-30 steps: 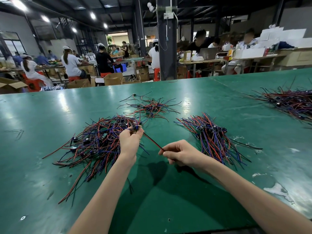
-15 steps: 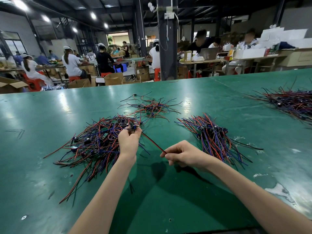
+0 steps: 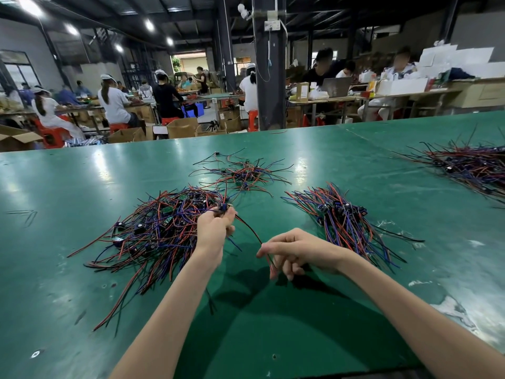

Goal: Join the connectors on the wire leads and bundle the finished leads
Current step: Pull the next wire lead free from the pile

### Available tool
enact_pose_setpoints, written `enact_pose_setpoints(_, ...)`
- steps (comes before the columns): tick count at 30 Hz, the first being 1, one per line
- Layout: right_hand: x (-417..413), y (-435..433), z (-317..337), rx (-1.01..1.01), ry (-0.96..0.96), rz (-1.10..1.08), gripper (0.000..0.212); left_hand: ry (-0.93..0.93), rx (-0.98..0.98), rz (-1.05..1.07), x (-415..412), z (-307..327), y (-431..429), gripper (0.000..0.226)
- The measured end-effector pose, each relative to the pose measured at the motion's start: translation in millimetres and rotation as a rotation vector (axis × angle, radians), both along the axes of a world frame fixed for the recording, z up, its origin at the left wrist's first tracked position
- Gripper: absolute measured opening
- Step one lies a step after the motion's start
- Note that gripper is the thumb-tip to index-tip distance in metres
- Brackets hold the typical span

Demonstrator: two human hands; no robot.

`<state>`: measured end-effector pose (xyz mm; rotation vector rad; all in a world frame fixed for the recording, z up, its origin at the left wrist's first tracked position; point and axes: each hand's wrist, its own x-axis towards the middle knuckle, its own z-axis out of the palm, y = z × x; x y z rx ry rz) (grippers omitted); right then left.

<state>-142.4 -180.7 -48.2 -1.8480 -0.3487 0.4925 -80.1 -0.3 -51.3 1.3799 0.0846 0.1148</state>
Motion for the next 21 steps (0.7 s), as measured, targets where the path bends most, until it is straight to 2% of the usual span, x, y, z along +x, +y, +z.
enact_pose_setpoints(3, 1, 1, 0, 0.033, 0.008, -0.077, 0.055, 0.006, 0.012, -0.198, -10, 0, -9, 0.016)
enact_pose_setpoints(6, 2, 1, -5, 0.076, -0.098, -0.187, 0.028, -0.004, 0.084, -0.366, -21, -4, -21, 0.015)
enact_pose_setpoints(8, 3, 0, -5, 0.109, -0.146, -0.234, 0.019, -0.011, 0.112, -0.416, -25, -7, -27, 0.014)
enact_pose_setpoints(15, 5, 3, -7, 0.185, -0.070, -0.252, 0.017, -0.143, 0.223, -0.336, -28, -10, -31, 0.018)
enact_pose_setpoints(21, 4, 3, -4, 0.194, -0.029, -0.173, 0.009, -0.205, 0.235, -0.231, -24, -8, -28, 0.018)
